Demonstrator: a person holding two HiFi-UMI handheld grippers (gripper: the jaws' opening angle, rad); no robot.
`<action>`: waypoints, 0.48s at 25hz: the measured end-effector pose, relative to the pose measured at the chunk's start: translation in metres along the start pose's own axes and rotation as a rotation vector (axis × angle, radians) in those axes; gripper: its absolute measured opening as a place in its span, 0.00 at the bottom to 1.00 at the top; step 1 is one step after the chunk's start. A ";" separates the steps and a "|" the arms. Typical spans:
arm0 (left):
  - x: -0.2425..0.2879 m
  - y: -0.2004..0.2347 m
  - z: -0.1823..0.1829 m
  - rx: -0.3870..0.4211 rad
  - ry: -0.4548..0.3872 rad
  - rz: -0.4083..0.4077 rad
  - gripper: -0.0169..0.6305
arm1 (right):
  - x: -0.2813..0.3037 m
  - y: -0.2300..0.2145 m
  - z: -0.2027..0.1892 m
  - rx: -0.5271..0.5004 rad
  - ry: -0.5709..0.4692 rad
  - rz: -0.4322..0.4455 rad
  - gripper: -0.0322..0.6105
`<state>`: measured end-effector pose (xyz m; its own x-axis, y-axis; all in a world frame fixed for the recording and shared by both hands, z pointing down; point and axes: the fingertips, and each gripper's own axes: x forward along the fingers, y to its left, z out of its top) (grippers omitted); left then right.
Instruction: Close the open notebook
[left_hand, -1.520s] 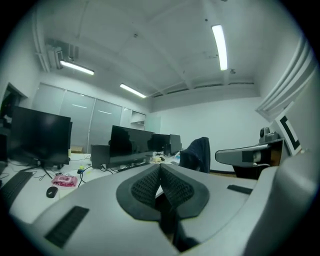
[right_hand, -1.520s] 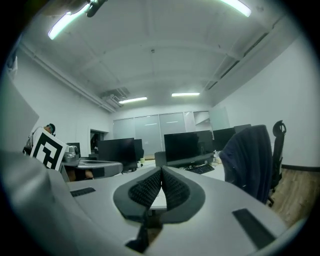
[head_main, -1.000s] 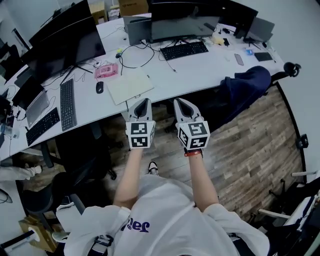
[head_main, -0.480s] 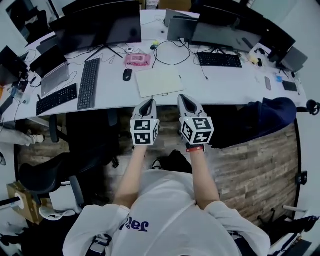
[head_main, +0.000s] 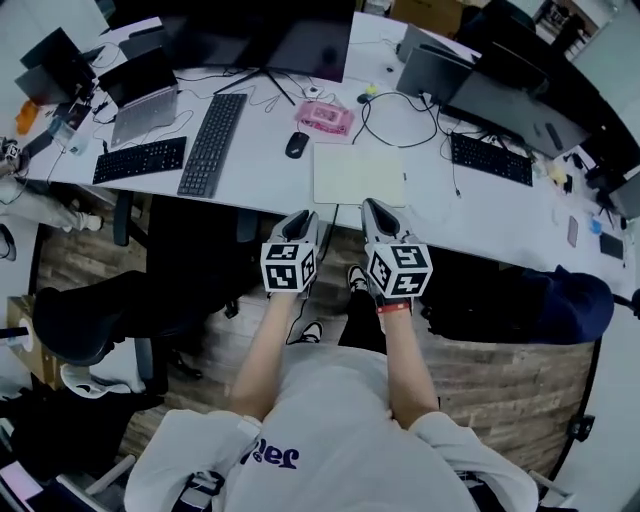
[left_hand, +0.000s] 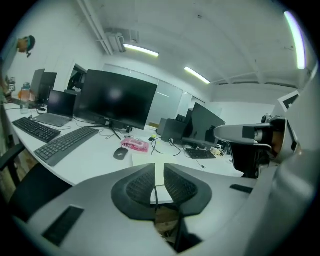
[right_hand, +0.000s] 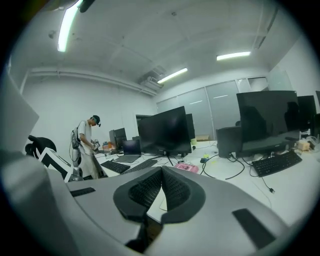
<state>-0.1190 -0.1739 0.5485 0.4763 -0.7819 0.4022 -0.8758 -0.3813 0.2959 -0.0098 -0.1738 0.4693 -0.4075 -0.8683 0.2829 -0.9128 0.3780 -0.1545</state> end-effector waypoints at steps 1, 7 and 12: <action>0.007 0.004 -0.003 -0.012 0.013 0.006 0.13 | 0.009 -0.004 0.000 0.006 0.008 0.013 0.07; 0.048 0.030 -0.014 -0.065 0.068 0.035 0.22 | 0.056 -0.020 -0.009 0.035 0.063 0.069 0.07; 0.087 0.045 -0.027 -0.121 0.117 0.018 0.29 | 0.084 -0.033 -0.021 0.059 0.113 0.096 0.07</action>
<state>-0.1147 -0.2452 0.6201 0.4730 -0.7222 0.5046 -0.8716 -0.3002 0.3875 -0.0143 -0.2523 0.5184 -0.4960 -0.7864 0.3681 -0.8678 0.4351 -0.2399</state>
